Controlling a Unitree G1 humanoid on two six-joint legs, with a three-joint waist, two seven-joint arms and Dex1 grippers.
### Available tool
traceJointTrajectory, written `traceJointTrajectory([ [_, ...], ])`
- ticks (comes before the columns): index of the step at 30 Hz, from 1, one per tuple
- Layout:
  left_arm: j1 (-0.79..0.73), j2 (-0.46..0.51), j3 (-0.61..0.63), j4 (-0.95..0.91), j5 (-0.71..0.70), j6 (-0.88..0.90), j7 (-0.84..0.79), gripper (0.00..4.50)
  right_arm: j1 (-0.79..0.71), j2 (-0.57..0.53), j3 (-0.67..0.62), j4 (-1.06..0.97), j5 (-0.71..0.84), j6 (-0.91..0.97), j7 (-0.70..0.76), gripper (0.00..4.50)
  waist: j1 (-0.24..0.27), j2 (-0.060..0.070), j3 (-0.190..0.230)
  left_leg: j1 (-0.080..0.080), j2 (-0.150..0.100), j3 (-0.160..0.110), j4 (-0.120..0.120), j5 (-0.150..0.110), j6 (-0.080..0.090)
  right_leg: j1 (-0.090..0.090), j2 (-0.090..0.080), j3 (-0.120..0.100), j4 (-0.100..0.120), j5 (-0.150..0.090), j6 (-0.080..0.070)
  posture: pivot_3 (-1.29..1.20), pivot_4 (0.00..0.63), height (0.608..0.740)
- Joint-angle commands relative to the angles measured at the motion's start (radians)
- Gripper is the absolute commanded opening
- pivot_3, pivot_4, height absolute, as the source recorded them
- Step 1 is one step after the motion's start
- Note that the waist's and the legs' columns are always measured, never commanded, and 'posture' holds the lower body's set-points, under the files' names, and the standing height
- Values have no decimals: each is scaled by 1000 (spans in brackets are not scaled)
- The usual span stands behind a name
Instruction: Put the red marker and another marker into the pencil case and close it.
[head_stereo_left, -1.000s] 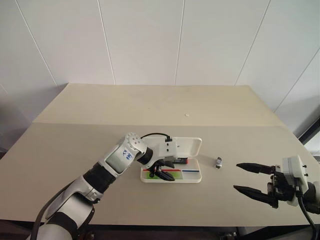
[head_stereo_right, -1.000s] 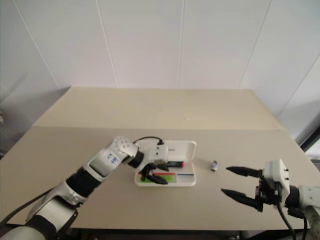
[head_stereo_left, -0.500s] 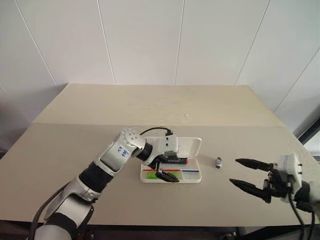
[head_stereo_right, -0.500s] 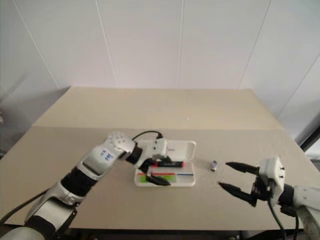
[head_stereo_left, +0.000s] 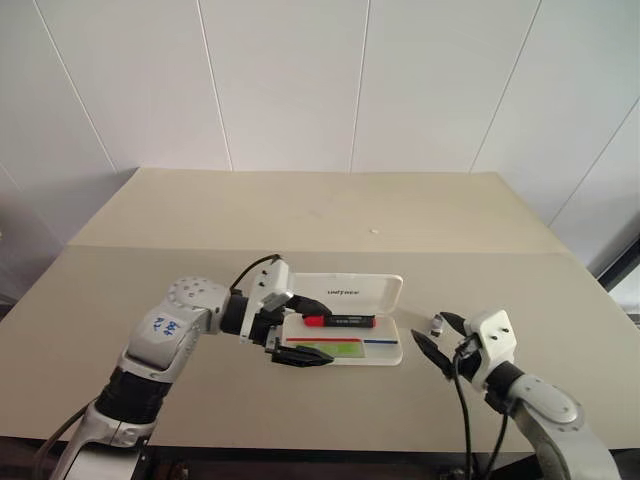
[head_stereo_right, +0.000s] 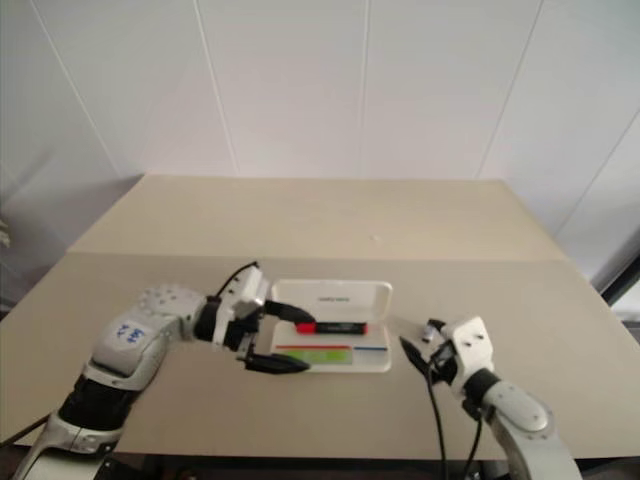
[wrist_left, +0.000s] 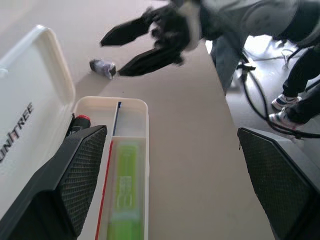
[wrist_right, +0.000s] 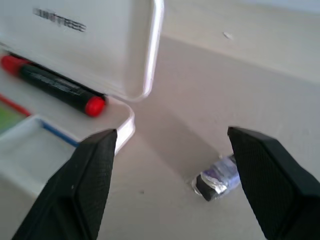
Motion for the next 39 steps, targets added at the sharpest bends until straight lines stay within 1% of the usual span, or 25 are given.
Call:
traceJointTrajectory([
  [1, 7, 18, 71, 47, -47, -152, -78, 4460, -33, 32, 15, 37, -62, 16, -101, 4500, 1, 0, 0, 0, 0, 0, 0, 0, 0, 0, 0, 0, 0, 0, 0, 0, 150, 740],
  [3, 10, 27, 103, 87, -74, -203, -123, 4460, -58, 55, 21, 76, -96, 22, -152, 4500, 1, 0, 0, 0, 0, 0, 0, 0, 0, 0, 0, 0, 0, 0, -1, 0, 150, 740],
  [7, 9, 41, 153, 149, -128, -248, -191, 4460, -78, 81, 24, 114, -130, 45, -211, 4500, -1, 0, 0, 0, 0, 0, -2, 0, 0, -1, 0, 0, 0, 0, 0, 0, 150, 740],
  [11, 23, 83, 191, 205, -148, -275, -245, 4460, -76, 113, 11, 124, -141, 76, -271, 4500, -2, 0, 0, -1, 0, 0, -3, 0, 0, -4, 0, 0, 1, 0, 1, 0, 150, 740],
  [22, 38, 180, 251, 292, -167, -320, -294, 4460, -48, 178, -6, 69, -113, 236, -351, 4500, -1, -4, -3, 0, 1, 0, -2, 1, 0, -3, 0, -1, 2, 0, -1, 0, 150, 740],
  [26, 41, 192, 254, 307, -164, -347, -275, 4460, -42, 197, -16, 51, -109, 288, -379, 4500, 0, -5, -4, 0, 1, -1, -4, 0, 0, -3, 0, -1, 1, 0, -1, 0, 150, 740],
  [27, 39, 192, 254, 309, -164, -350, -271, 4500, -41, 206, -20, 45, -107, 311, -392, 4138, 0, -6, -5, 0, 1, -1, -4, 0, 0, -3, 0, -1, 1, 0, -1, 0, 150, 740],
  [28, 38, 192, 254, 310, -164, -352, -268, 4500, -41, 211, -23, 40, -106, 328, -401, 3955, 0, -6, -5, 0, 1, -1, -5, 0, 0, -3, 0, -1, 1, 0, -1, 0, 150, 740],
  [32, 32, 192, 254, 317, -164, -361, -265, 4500, -38, 216, -18, 22, -108, 349, -399, 2608, 4, -7, -5, 0, 1, -1, -5, 0, 0, -3, 0, -2, 1, 0, -1, 0, 150, 740],
  [33, 31, 192, 254, 319, -164, -364, -266, 4500, -38, 216, -18, 19, -107, 350, -397, 2357, 4, -7, -6, 0, 1, -1, -5, 0, 0, -3, 0, -2, 0, 0, -1, 0, 150, 740],
  [36, 29, 190, 255, 325, -167, -369, -266, 4500, -54, 181, -22, -5, -94, 351, -362, 1375, 4, -7, -6, -1, 0, -1, -5, 0, 0, -3, -1, -2, 0, -1, -2, 0, 150, 740],
  [37, 29, 190, 254, 328, -168, -372, -267, 4500, -60, 172, -23, -9, -91, 350, -354, 1176, 4, -7, -5, -1, 0, -2, -5, 0, 0, -3, -1, -2, -1, -1, -2, 0, 150, 740],
  [39, 33, 185, 253, 322, -174, -371, -266, 4500, -86, 118, -29, -29, -70, 349, -300, 1177, 3, -7, -5, -2, 0, -2, -5, 0, 0, -3, -1, -2, -2, -1, -2, 0, 150, 740],
])
